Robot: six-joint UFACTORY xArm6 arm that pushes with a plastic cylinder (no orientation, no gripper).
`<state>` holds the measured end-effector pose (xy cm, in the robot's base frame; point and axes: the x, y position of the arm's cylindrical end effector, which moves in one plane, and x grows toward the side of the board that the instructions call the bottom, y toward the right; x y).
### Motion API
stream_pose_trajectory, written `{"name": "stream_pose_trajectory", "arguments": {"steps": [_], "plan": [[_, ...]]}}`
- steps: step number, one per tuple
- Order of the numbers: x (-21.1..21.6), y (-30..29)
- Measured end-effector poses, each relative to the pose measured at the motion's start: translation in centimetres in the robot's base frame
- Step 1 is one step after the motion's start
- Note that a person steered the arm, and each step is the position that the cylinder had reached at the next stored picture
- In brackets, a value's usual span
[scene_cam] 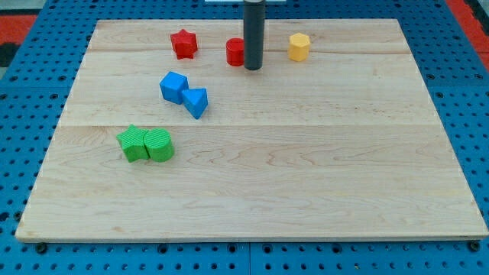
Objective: Move the blue triangle and the blue cube slightly left
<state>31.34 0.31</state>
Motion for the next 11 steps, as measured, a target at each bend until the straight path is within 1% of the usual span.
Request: {"name": "stream_pose_trajectory", "arguments": {"steps": [2,3,4,6,7,8,9,10,11], "plan": [[-1.6,-1.7],[-1.6,-2.9],[0.4,-4.9],[-1.5,-16.1],[-0.8,-17.8],[1.1,-7.7],[6.6,-0.7],[10.7,-1.2],[10.8,-5.5]]}}
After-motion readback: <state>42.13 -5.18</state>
